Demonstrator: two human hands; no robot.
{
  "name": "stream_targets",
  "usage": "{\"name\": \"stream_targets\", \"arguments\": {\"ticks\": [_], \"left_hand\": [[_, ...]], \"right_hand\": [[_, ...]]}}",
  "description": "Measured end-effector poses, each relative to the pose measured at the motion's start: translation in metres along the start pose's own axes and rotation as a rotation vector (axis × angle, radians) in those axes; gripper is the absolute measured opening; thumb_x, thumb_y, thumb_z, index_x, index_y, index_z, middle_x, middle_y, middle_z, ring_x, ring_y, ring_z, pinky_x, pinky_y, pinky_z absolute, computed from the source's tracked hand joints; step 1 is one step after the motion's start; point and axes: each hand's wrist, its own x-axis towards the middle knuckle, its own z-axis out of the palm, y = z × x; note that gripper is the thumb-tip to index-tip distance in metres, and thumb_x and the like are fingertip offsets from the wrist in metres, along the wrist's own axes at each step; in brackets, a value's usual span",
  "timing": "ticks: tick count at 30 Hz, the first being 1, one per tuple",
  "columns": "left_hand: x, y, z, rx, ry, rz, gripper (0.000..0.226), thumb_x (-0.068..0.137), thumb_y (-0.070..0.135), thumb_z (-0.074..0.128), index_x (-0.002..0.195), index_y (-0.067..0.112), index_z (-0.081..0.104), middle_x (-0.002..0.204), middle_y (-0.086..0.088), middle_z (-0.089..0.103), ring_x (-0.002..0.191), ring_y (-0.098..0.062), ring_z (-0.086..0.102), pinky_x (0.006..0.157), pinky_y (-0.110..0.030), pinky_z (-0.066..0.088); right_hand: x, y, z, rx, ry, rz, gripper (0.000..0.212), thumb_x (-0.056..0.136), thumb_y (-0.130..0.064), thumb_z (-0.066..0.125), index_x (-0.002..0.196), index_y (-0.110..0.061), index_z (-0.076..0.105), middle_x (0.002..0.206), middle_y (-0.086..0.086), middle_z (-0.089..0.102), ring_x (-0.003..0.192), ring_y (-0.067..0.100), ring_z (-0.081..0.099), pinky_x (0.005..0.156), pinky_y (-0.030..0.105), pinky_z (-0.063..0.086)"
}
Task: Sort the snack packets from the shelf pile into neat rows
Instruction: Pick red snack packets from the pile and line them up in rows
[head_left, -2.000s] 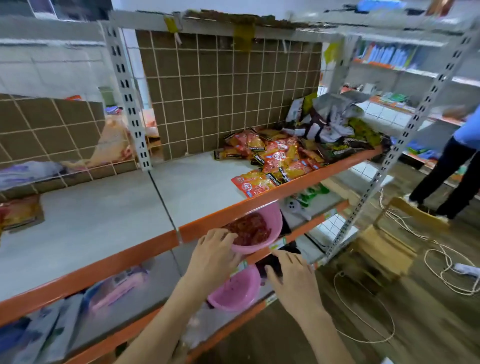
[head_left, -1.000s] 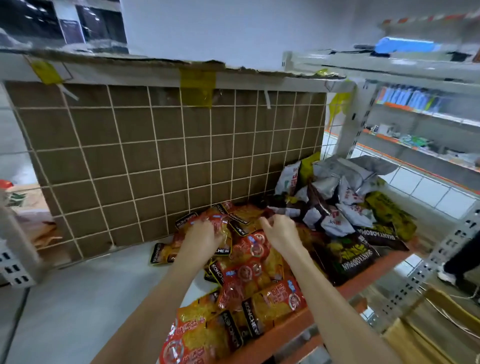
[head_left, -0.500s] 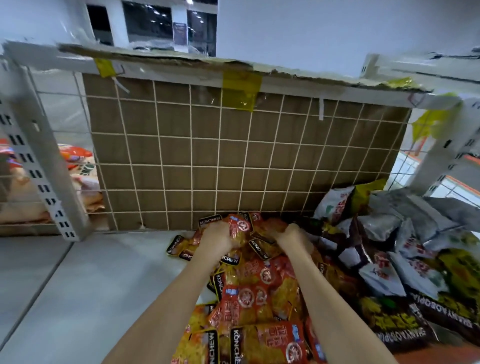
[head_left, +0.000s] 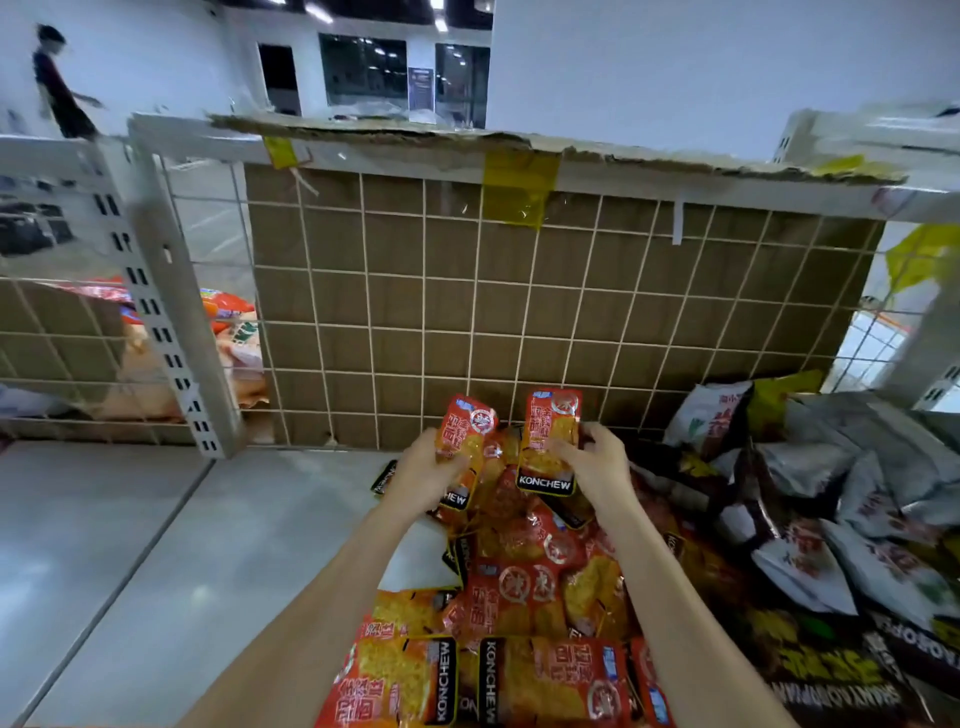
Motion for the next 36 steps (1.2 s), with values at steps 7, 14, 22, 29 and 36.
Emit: {"name": "stream_targets", "arguments": {"ticks": [7,14,22,29,36], "left_hand": [[-0.056,-0.018,-0.052,-0.440,0.179,-0.150,0.019,0.090,0.025,0.061,0.108,0.018,0.058,0.096,-0.001,0.069,0.092,-0.020,0.066,0.081,-0.029,0.048],[-0.121,-0.045,-0.093,-0.597,0.428,-0.242,0.020,0.090,0.017,0.060,0.108,0.009,0.059,0.095,-0.008,0.069,0.080,-0.020,0.067,0.064,-0.022,0.051],[-0.196,-0.062,-0.110,-0.629,0.794,-0.310,0.017,0.088,0.009,0.060,0.104,0.003,0.063,0.085,-0.010,0.070,0.069,-0.019,0.066,0.063,-0.024,0.052],[-0.287,-0.075,-0.099,-0.608,1.019,-0.440,0.015,0.090,0.018,0.060,0.102,0.009,0.065,0.093,-0.010,0.071,0.083,-0.025,0.069,0.077,-0.035,0.055],[-0.355,-0.086,-0.122,-0.639,1.210,-0.499,0.007,0.090,0.017,0.060,0.094,0.014,0.065,0.089,-0.007,0.072,0.078,-0.021,0.069,0.070,-0.031,0.052]], "right_hand": [[-0.048,-0.010,0.031,0.209,-0.230,0.030,0.029,0.085,-0.021,0.069,0.110,-0.013,0.056,0.096,0.003,0.069,0.081,0.015,0.069,0.063,0.025,0.055],[-0.089,-0.010,0.095,0.209,-0.538,0.044,0.010,0.085,-0.016,0.069,0.093,-0.017,0.063,0.083,-0.003,0.071,0.070,0.015,0.065,0.065,0.026,0.053],[-0.129,-0.014,0.129,0.196,-0.844,0.016,0.009,0.087,-0.015,0.066,0.093,-0.014,0.060,0.084,-0.001,0.070,0.070,0.009,0.067,0.056,0.021,0.053],[-0.182,-0.005,0.150,0.164,-1.113,-0.020,0.009,0.087,-0.011,0.065,0.093,-0.013,0.059,0.081,0.001,0.070,0.063,0.006,0.068,0.056,0.021,0.054],[-0.246,-0.002,0.186,0.141,-1.290,-0.024,0.014,0.088,-0.010,0.064,0.100,-0.008,0.059,0.092,0.009,0.070,0.078,0.016,0.068,0.062,0.021,0.052]]}}
